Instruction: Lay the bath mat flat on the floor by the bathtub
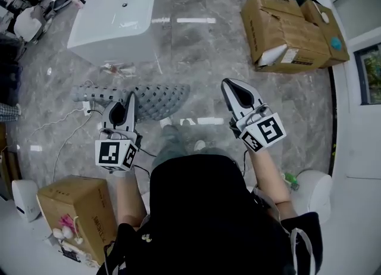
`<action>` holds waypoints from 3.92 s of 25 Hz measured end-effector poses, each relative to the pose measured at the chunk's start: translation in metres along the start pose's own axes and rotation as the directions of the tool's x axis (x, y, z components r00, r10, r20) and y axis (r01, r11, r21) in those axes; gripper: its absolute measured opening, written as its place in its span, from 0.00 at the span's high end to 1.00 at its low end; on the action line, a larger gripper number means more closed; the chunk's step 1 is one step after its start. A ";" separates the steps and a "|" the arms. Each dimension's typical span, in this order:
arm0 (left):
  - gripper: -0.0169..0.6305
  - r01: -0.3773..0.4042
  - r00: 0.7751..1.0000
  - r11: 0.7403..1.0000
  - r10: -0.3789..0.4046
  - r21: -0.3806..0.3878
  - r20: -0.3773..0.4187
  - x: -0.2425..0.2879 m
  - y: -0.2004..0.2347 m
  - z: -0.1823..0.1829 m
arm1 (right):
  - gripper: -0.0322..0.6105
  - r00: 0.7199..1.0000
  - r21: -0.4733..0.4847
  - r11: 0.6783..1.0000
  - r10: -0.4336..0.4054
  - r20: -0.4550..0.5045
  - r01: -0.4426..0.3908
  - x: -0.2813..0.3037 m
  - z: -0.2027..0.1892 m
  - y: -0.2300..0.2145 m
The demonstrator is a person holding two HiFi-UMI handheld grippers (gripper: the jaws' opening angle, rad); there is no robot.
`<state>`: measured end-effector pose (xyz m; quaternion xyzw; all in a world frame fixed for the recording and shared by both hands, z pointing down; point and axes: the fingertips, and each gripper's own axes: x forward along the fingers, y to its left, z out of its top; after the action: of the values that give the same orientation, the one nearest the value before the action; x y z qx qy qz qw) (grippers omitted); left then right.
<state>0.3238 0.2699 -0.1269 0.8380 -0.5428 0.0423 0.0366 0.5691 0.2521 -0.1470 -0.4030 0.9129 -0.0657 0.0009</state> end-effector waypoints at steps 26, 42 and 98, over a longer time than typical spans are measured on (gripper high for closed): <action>0.88 0.408 0.860 0.913 -0.379 0.012 -0.341 0.241 0.105 -0.111 | 0.91 0.927 0.129 0.920 -0.360 -0.103 0.371 0.133 -0.050 -0.134; 0.88 0.582 0.645 0.808 -0.528 -0.093 -0.553 0.382 0.031 -0.265 | 0.91 0.825 0.301 0.772 -0.487 -0.286 0.560 0.119 -0.180 -0.224; 0.86 0.492 0.466 0.857 -0.407 -0.152 -0.786 0.395 0.160 -0.696 | 0.91 0.750 0.351 0.741 -0.302 -0.588 0.573 0.275 -0.497 -0.176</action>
<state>0.3172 -0.0785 0.6109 0.8419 -0.2253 0.4253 0.2438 0.4855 -0.0085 0.3808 -0.5669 0.7035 -0.4044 -0.1419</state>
